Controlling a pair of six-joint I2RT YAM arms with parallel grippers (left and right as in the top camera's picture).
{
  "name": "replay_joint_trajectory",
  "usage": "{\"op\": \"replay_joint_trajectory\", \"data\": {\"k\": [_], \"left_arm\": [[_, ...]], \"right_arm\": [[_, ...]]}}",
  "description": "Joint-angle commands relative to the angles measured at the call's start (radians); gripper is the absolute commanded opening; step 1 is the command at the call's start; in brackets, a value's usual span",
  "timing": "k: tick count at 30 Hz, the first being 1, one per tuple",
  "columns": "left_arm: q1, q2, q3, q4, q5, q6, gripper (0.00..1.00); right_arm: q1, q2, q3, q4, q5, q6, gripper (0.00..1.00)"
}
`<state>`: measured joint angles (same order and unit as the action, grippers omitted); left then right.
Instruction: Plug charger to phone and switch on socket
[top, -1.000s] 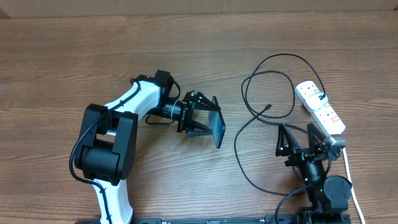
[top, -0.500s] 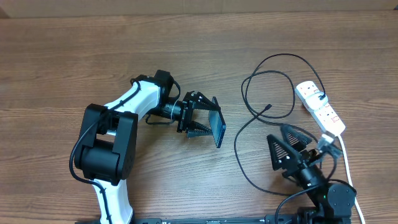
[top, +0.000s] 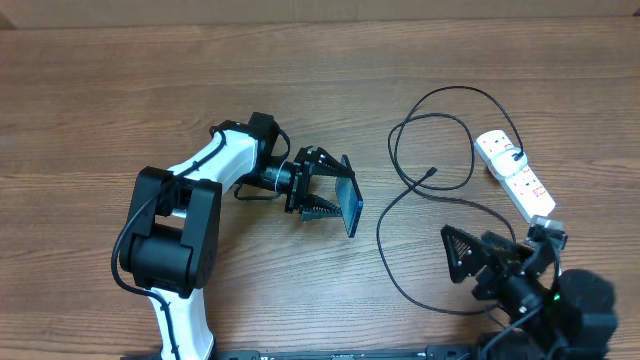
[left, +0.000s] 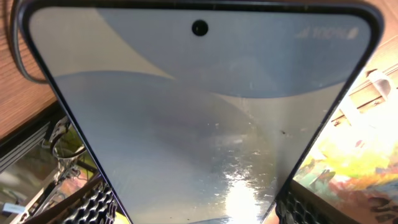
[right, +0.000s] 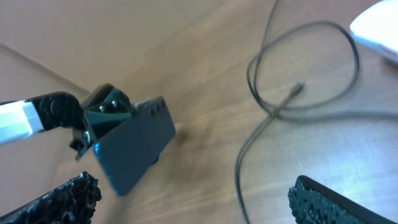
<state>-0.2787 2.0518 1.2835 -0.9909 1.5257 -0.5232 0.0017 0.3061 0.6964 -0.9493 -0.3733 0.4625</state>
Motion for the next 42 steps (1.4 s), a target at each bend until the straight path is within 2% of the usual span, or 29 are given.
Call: {"op": "replay_joint_trajectory", "data": {"k": [1,4,7,10,13,15,19,24,30,34,38,42], "left_arm": [[0.005,0.003,0.000,0.001,0.053,-0.008,0.38],[0.005,0.003,0.000,0.001,0.053,-0.008,0.38],[0.005,0.003,0.000,0.001,0.053,-0.008,0.38],[0.005,0.003,0.000,0.003,0.053,-0.008,0.38],[0.005,0.003,0.000,0.004,0.053,-0.008,0.38],[0.005,0.003,0.000,0.005,0.053,-0.008,0.38],[0.005,0.003,0.000,0.005,0.050,-0.004,0.38],[0.005,0.003,0.000,0.004,0.038,-0.005,0.38],[0.005,0.003,0.000,0.004,0.038,-0.005,0.38],[0.005,0.003,0.000,0.004,0.038,-0.005,0.38],[0.005,0.003,0.000,0.004,0.038,-0.004,0.38],[0.005,0.003,0.000,0.004,0.038,-0.004,0.38]], "right_arm": [[-0.002,0.135,0.189,-0.130,-0.031,-0.018,1.00],[-0.002,0.251,0.311,-0.224,-0.252,-0.019,1.00],[-0.002,0.323,0.354,-0.156,-0.547,-0.019,1.00],[-0.002,0.363,0.351,-0.040,-0.572,-0.026,1.00],[0.003,0.398,0.351,0.040,-0.359,-0.130,1.00],[0.019,0.415,0.351,0.061,-0.204,-0.133,1.00],[0.094,0.437,0.351,0.077,-0.078,-0.089,1.00],[0.299,0.478,0.351,0.064,0.101,-0.021,1.00],[0.683,0.611,0.351,0.056,0.546,0.169,1.00],[0.870,0.715,0.351,0.067,0.752,0.253,1.00],[0.974,0.830,0.351,0.075,0.923,0.286,1.00],[0.978,0.946,0.351,0.094,0.934,0.361,1.00]]}}
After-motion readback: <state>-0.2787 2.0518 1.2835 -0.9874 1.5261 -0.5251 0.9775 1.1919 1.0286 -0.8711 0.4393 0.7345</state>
